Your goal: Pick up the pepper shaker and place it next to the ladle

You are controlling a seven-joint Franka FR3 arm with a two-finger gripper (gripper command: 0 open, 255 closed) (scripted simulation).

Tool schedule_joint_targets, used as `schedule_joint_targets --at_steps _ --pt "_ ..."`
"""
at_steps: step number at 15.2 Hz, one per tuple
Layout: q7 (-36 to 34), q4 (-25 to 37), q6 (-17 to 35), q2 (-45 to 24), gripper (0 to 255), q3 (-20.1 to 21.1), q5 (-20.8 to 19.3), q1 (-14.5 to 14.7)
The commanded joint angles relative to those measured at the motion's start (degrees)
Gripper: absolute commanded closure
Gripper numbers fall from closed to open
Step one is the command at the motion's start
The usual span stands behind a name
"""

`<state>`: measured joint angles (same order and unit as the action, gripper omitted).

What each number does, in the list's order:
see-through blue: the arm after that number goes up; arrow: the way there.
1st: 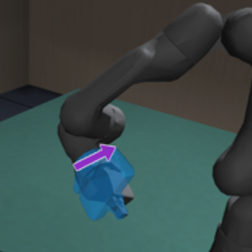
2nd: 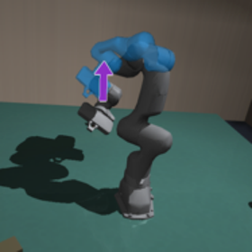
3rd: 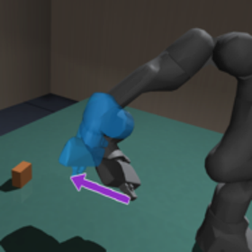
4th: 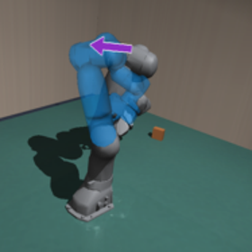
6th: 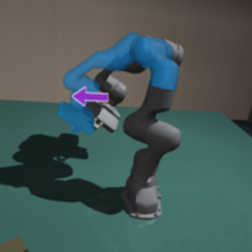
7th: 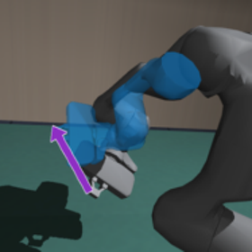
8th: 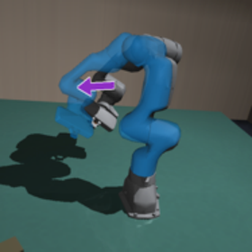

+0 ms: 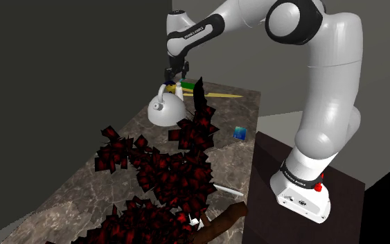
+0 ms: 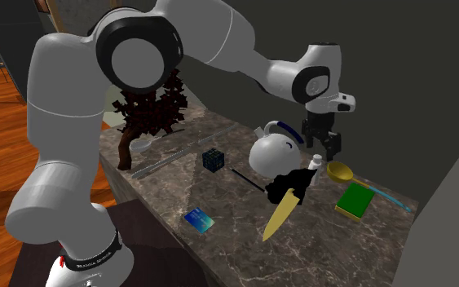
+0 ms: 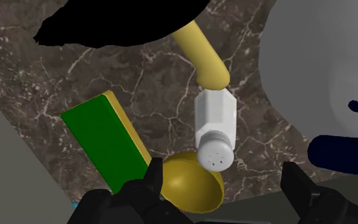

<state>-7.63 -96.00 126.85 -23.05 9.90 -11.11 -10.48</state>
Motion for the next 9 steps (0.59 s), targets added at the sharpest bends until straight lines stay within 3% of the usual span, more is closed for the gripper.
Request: schedule_joint_targets --at_steps 1,9 --pt "0.39 0.35 -2.59 2.27 0 0.31 0.61 -0.11" --pt "0.52 0.79 -3.75 3.01 0 0.41 0.82 -0.1"
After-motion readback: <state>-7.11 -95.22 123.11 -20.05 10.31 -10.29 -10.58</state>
